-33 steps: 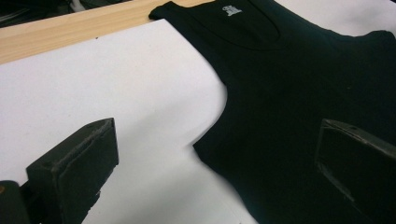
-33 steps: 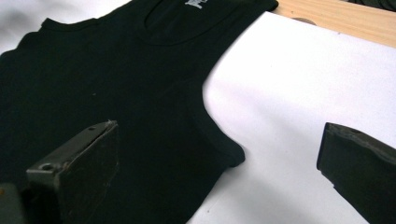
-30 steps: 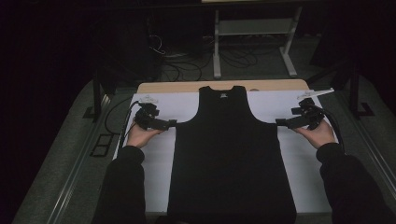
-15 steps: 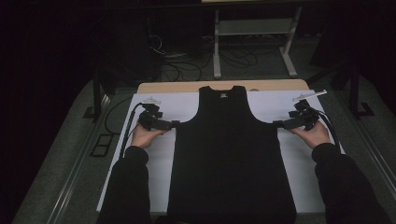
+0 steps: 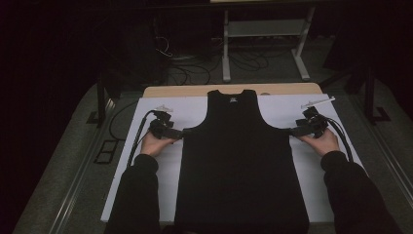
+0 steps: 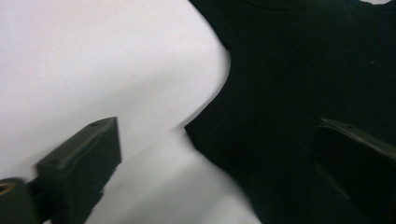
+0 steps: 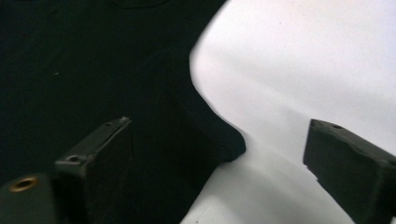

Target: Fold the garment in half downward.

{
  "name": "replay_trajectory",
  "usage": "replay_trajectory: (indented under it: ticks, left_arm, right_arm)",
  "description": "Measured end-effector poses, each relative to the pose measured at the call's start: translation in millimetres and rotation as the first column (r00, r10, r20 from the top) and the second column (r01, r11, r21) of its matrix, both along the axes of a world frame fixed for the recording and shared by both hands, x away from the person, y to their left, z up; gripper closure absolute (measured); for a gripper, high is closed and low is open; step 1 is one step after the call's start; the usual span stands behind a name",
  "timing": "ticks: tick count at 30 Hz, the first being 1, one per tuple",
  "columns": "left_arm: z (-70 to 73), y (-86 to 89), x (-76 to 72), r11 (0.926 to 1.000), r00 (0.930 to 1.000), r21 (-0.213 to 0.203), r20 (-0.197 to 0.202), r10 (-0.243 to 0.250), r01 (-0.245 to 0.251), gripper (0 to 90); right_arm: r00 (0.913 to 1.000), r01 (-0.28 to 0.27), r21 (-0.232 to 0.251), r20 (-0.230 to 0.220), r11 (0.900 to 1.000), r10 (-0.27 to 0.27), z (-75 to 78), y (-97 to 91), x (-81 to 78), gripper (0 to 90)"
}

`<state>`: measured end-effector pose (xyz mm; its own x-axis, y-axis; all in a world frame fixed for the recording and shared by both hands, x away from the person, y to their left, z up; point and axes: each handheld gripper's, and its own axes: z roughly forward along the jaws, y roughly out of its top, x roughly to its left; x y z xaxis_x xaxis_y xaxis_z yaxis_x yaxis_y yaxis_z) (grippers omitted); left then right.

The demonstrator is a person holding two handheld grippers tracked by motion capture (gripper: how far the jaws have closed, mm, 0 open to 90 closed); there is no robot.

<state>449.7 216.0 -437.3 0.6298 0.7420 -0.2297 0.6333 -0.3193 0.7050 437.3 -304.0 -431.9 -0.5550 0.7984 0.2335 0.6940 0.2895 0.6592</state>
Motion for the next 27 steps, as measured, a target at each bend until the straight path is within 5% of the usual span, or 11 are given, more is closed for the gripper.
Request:
replay_trajectory:
  ticks: [10, 18, 27]
  left_arm:
    - [-3.3, -2.3, 1.3, 1.0000, 0.9999, 0.001, -0.008, -0.008, 0.008, 14.0]
    - [-6.7, -5.7, 1.7, 0.9996, 0.9997, -0.021, -0.015, -0.020, 0.019, 20.6]
    - [-10.0, -11.8, 0.6, 0.9994, 0.9994, 0.014, -0.014, -0.032, 0.032, 28.3]
  right_arm:
    - [0.9998, 0.014, -0.005, -0.017, 0.9999, -0.014, -13.4, -0.2, -0.8, 21.5]
    - [0.9995, 0.028, -0.001, -0.016, 0.9996, -0.028, -14.4, 3.0, -0.5, 43.5]
    - [0.9997, 0.018, -0.024, -0.015, 0.9996, -0.018, -16.7, 10.5, -0.5, 62.9]
